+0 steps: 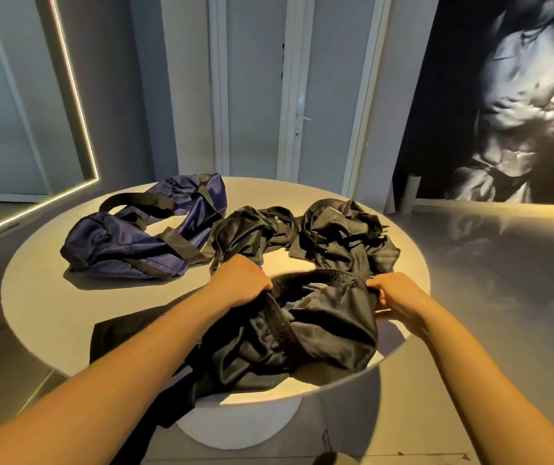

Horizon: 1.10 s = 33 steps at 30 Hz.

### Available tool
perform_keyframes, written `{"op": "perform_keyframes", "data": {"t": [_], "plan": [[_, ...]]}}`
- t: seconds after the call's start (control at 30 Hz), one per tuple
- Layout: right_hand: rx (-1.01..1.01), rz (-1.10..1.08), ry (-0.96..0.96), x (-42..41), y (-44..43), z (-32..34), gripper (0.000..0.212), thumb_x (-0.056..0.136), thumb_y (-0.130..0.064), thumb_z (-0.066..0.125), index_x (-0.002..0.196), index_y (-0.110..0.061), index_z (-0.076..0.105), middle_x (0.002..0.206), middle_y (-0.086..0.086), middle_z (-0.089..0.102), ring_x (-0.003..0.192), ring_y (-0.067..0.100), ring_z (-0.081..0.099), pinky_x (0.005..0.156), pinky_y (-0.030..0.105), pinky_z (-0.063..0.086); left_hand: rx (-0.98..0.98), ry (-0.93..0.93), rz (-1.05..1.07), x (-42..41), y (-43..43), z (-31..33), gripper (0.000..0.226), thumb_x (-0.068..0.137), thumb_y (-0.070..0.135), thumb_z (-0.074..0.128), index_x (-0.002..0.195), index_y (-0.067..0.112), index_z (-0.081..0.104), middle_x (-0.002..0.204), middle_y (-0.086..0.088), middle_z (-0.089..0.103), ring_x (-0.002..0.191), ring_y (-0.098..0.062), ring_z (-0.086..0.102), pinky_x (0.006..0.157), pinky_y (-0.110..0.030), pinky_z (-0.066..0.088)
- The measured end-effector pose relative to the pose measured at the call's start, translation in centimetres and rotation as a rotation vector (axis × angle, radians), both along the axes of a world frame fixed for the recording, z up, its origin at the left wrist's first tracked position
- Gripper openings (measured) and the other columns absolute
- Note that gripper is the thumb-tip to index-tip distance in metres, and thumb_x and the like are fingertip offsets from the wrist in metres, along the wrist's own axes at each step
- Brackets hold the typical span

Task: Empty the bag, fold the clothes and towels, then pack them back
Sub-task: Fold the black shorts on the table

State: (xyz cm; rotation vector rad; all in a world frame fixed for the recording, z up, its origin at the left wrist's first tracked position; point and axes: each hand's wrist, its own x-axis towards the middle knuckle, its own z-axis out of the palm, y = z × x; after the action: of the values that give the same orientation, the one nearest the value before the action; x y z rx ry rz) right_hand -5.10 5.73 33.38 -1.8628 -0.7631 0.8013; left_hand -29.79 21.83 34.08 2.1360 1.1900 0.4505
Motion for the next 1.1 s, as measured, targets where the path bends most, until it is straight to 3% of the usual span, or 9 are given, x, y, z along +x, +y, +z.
{"op": "perform_keyframes", "data": {"t": [0.17,0.27,0.33,0.5,0.63,0.8,0.9,1.03,1.1], "plan": [[0.099,-0.024,-0.151,-3.5,2.1,6.4,0.018,0.104,-0.008,0.047,0.092,0.000,0.058,0.088,0.023,0.063,0.066,0.031,0.064,0.039,0.025,0.050,0.451,-0.137,0.258,-5.2,2.6,7.5,0.025,0.098,0.020,0.052,0.084,0.005,0.067,0.082,-0.014,0.067,0.076,-0.035,0.058,0.065,-0.045,0.044],[0.105,-0.026,-0.568,-5.7,4.9,11.4,0.024,0.100,-0.006,0.050,0.076,-0.003,0.050,0.086,0.026,0.063,0.077,0.044,0.068,0.060,0.046,0.058,0.687,-0.108,0.383,-8.1,3.1,12.8,0.024,0.102,0.019,0.040,0.097,0.009,0.061,0.086,-0.008,0.060,0.076,-0.032,0.050,0.067,-0.037,0.034],[0.131,-0.063,-0.819,-7.6,6.3,14.6,0.022,0.097,-0.004,0.050,0.075,-0.005,0.045,0.080,0.020,0.058,0.080,0.043,0.062,0.061,0.042,0.047,0.761,-0.127,0.438,-10.4,3.4,16.0,0.024,0.101,0.018,0.038,0.100,0.009,0.061,0.088,-0.007,0.061,0.078,-0.031,0.051,0.068,-0.037,0.034],[0.302,0.148,-0.834,-12.4,6.7,22.4,0.018,0.097,-0.004,0.039,0.099,-0.002,0.056,0.071,0.020,0.069,0.056,0.034,0.072,0.060,0.049,0.062,0.638,-0.279,0.567,-16.3,3.9,22.9,0.019,0.095,0.011,0.040,0.090,0.004,0.057,0.087,-0.011,0.059,0.078,-0.031,0.051,0.063,-0.036,0.037],[0.359,0.294,-0.639,-16.3,4.8,26.9,0.016,0.102,0.000,0.041,0.105,0.002,0.057,0.100,0.024,0.066,0.077,0.036,0.075,0.069,0.052,0.063,0.482,-0.543,0.608,-19.8,2.2,25.6,0.030,0.096,0.010,0.045,0.068,0.016,0.034,0.069,-0.002,0.037,0.067,-0.022,0.035,0.054,-0.032,0.025],[0.413,0.232,-0.427,-18.5,2.7,28.4,0.021,0.096,-0.001,0.040,0.082,0.000,0.056,0.065,0.016,0.062,0.052,0.025,0.064,0.055,0.036,0.057,0.427,-0.800,0.489,-22.4,-0.8,26.7,0.016,0.096,0.020,0.051,0.082,0.016,0.046,0.067,-0.001,0.037,0.061,-0.016,0.037,0.055,-0.029,0.033],[0.365,0.168,-0.458,-18.5,2.9,27.6,0.020,0.094,-0.003,0.042,0.081,0.000,0.058,0.077,0.019,0.065,0.065,0.029,0.064,0.062,0.035,0.057,0.404,-0.852,0.433,-23.2,-2.0,27.1,0.013,0.094,0.022,0.055,0.083,0.016,0.051,0.069,-0.005,0.042,0.064,-0.019,0.044,0.056,-0.029,0.041],[0.264,0.143,-0.581,-17.4,3.9,25.4,0.019,0.090,0.003,0.043,0.087,0.008,0.061,0.081,0.027,0.073,0.073,0.039,0.074,0.072,0.050,0.064,0.307,-0.799,0.370,-22.2,-2.9,26.9,0.020,0.095,0.019,0.058,0.076,0.016,0.058,0.076,-0.001,0.058,0.082,-0.024,0.059,0.080,-0.040,0.055],[0.200,0.155,-0.723,-16.4,4.4,23.8,0.021,0.088,0.001,0.046,0.093,0.009,0.065,0.086,0.029,0.072,0.077,0.039,0.075,0.070,0.054,0.063,0.278,-0.745,0.350,-20.8,-3.4,26.4,0.023,0.098,0.018,0.058,0.075,0.019,0.054,0.077,0.002,0.056,0.079,-0.021,0.059,0.076,-0.037,0.057]]}}
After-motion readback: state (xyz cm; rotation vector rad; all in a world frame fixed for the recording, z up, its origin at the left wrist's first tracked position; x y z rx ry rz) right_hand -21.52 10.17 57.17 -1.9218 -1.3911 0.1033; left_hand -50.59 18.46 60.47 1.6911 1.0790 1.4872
